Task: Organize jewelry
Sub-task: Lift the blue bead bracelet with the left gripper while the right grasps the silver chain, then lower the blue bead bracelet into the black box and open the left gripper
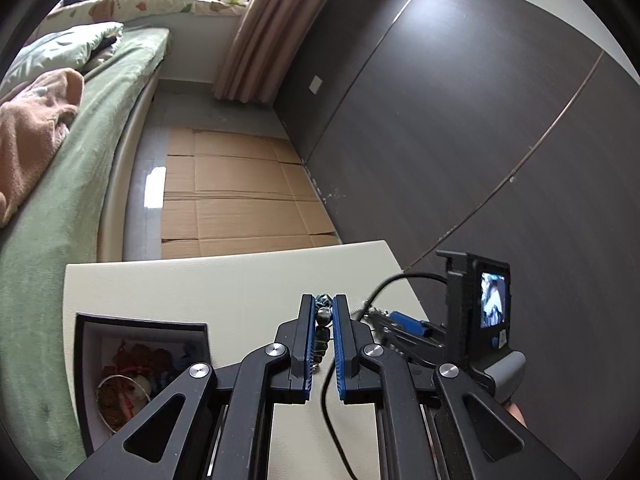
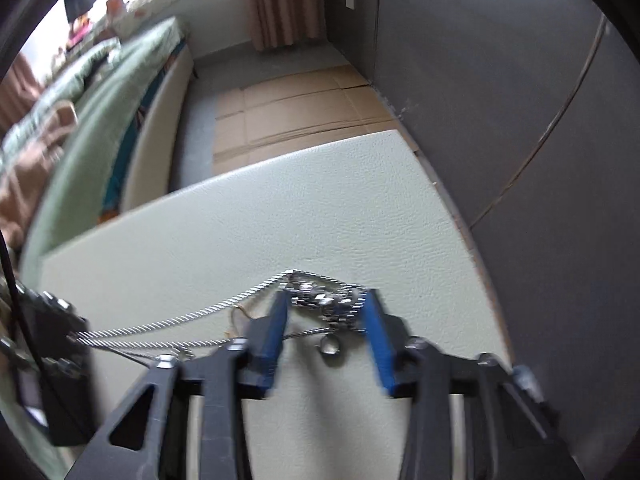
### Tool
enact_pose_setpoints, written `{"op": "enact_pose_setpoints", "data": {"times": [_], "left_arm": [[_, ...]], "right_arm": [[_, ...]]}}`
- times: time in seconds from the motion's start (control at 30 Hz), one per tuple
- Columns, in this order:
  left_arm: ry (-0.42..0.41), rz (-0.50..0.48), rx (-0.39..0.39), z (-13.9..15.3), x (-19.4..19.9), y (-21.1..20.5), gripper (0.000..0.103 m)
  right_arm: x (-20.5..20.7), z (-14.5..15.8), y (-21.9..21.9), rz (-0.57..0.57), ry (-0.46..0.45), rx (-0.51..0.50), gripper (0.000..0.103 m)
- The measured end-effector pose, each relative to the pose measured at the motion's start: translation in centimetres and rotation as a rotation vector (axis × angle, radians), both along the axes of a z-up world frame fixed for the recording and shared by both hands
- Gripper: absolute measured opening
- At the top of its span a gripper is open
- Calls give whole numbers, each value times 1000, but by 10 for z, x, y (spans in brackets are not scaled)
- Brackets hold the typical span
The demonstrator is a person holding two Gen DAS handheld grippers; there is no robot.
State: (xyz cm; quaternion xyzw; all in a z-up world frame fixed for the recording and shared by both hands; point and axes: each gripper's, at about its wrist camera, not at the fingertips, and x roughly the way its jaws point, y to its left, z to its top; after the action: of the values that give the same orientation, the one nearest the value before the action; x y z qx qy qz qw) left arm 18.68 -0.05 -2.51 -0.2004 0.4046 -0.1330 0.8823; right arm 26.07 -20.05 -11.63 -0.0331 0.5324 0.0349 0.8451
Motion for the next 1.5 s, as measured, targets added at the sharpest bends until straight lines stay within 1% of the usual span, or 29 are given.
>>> {"op": "enact_pose_setpoints", "data": {"times": [0.07, 0.17, 0.23, 0.5, 0.63, 0.73, 0.83, 0.97, 1.1, 1.27, 1.4, 1.5], "left_arm": [[-4, 12, 2, 1, -2, 4, 8], [-13, 30, 1, 4, -8, 11, 8], [-22, 42, 3, 7, -12, 15, 8], [-70, 106, -2, 25, -35, 34, 8], [-98, 134, -16, 37, -47, 46, 8], [-127, 159, -29, 48, -58, 55, 8], [-154, 186, -41, 58, -69, 64, 8], [-179, 206, -37, 65, -81, 68, 8], [-169, 208, -28, 63, -84, 70, 8], [-135, 219, -3, 52, -82, 70, 8], [-87, 234, 25, 37, -76, 72, 9], [-39, 252, 27, 26, -71, 76, 9]], "right_arm": [[-2, 3, -5, 3, 10, 24, 19], [-6, 6, -18, -7, 22, 88, 18], [-10, 10, -25, -14, 10, 118, 18], [-32, 48, -49, -40, -111, 219, 18], [-46, 66, -59, -43, -161, 273, 18], [-61, 86, -69, -47, -210, 329, 18], [-71, 102, -68, -35, -253, 372, 18], [-89, 122, -59, 15, -307, 440, 18], [-100, 136, -40, 77, -346, 473, 18], [-113, 150, -17, 152, -387, 512, 18], [-121, 160, -7, 185, -416, 539, 18], [-125, 166, -1, 202, -433, 553, 18]]}}
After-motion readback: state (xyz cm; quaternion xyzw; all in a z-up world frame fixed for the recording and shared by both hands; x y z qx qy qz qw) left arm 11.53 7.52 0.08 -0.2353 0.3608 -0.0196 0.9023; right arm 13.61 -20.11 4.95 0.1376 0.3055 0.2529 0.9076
